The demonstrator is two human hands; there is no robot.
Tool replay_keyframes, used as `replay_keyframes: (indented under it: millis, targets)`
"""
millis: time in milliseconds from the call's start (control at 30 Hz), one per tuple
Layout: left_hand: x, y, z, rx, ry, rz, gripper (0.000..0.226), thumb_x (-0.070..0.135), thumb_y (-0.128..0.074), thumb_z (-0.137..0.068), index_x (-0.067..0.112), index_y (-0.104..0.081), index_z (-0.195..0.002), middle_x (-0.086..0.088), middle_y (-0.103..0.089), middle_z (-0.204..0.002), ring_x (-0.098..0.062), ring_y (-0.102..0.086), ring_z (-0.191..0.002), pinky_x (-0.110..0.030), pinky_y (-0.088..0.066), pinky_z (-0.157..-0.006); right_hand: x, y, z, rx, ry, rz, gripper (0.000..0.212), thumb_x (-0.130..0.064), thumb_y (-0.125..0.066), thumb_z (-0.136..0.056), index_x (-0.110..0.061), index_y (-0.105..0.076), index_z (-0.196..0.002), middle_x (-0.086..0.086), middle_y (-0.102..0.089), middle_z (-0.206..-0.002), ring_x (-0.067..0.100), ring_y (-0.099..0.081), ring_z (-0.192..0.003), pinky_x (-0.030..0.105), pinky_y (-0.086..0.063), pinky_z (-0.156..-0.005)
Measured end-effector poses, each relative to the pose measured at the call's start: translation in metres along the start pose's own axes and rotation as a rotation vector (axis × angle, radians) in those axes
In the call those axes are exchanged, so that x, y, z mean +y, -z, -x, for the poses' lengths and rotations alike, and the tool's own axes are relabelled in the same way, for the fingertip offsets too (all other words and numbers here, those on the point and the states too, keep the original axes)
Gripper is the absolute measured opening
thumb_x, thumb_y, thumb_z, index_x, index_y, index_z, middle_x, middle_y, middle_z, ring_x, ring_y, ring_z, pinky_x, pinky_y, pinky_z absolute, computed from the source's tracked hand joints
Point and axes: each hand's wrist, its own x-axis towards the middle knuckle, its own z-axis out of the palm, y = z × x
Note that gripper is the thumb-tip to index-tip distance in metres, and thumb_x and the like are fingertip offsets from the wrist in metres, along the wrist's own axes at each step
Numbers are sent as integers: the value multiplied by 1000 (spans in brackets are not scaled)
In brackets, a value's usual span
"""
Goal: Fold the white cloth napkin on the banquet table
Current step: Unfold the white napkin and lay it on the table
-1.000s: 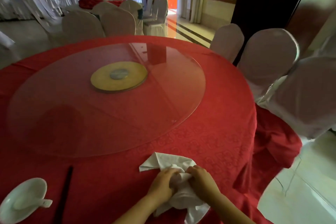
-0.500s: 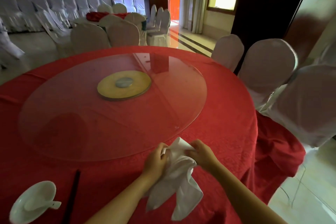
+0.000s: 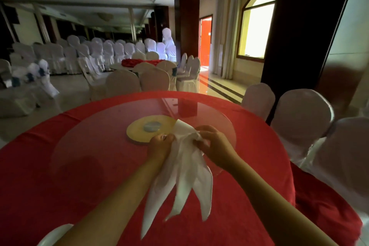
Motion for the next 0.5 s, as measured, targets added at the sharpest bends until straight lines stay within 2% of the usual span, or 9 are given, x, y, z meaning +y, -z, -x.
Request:
replay_keyframes:
  millis: [33,100,133,167,233,333,367,433,500]
  targets:
    - [7,5,-1,15,-21,-31,28,34,-51,-72,7,-53,-64,-16,-59,-69,-28,-55,-77,-37,-38,-67,-5,4,-7,90,-8,10,21,-16,-60,-87,-7,-68,-105,8,-58,-120,22,-58,-103,27,-47,-86]
    - [21,14,1,111,-99,-156,21,26,-52,-85,9,-59,-95,-20,-62,-96,-32,-55,-89,-35,-38,-73,-18,11,-20,217,-23,22,21,-19,-55,-90,-5,-70,-97,5,-60,-104,18,-56,-87,23,-46,-71]
    - [29,17,4,179,-152,-232,28,29,-51,-89,11,-58,-109,-21,-57,-108,-34,-53,-98,-37,-39,-80,-25,14,-27,251,-32,27,23,-21,-53,-91,-4,-70,-92,4,-60,-93,18,-55,-79,22,-43,-63]
    - [36,21,7,231,-214,-278,35,35,-49,-90,13,-56,-116,-21,-54,-114,-35,-50,-105,-38,-38,-87,-31,15,-33,261,-38,25,26,-22,-52,-92,-4,-69,-84,5,-61,-83,19,-56,-71,23,-42,-57]
    - [54,27,15,212,-318,-267,37,40,-43,-93,14,-60,-113,-18,-57,-114,-32,-50,-105,-35,-36,-87,-44,15,-45,241,-22,22,29,-20,-50,-93,-3,-63,-74,8,-62,-69,21,-56,-59,25,-45,-52]
    - [66,39,29,175,-400,-199,34,45,-44,-91,18,-64,-95,-1,-63,-90,-6,-53,-74,-26,-36,-65,-57,11,-60,231,-43,-3,29,-22,-48,-94,-10,-54,-68,2,-57,-65,14,-53,-56,22,-44,-51]
    - [65,46,33,193,-445,-223,33,48,-50,-87,19,-63,-94,4,-61,-89,-2,-53,-72,-22,-38,-62,-58,10,-65,230,-62,-55,31,-24,-47,-95,-8,-55,-70,4,-59,-67,18,-57,-58,26,-48,-53]
    - [61,62,38,173,-481,-329,36,49,-61,-79,19,-65,-99,8,-62,-88,-7,-59,-75,-18,-44,-64,-61,10,-71,210,-83,-137,32,-24,-45,-96,1,-60,-81,14,-66,-74,26,-65,-64,29,-55,-55]
    - [59,78,38,116,-436,-393,25,40,-66,-77,20,-70,-92,9,-67,-77,-11,-64,-73,-16,-44,-60,-61,11,-74,154,-83,-158,30,-18,-43,-97,3,-60,-83,16,-66,-76,22,-66,-60,19,-53,-47]
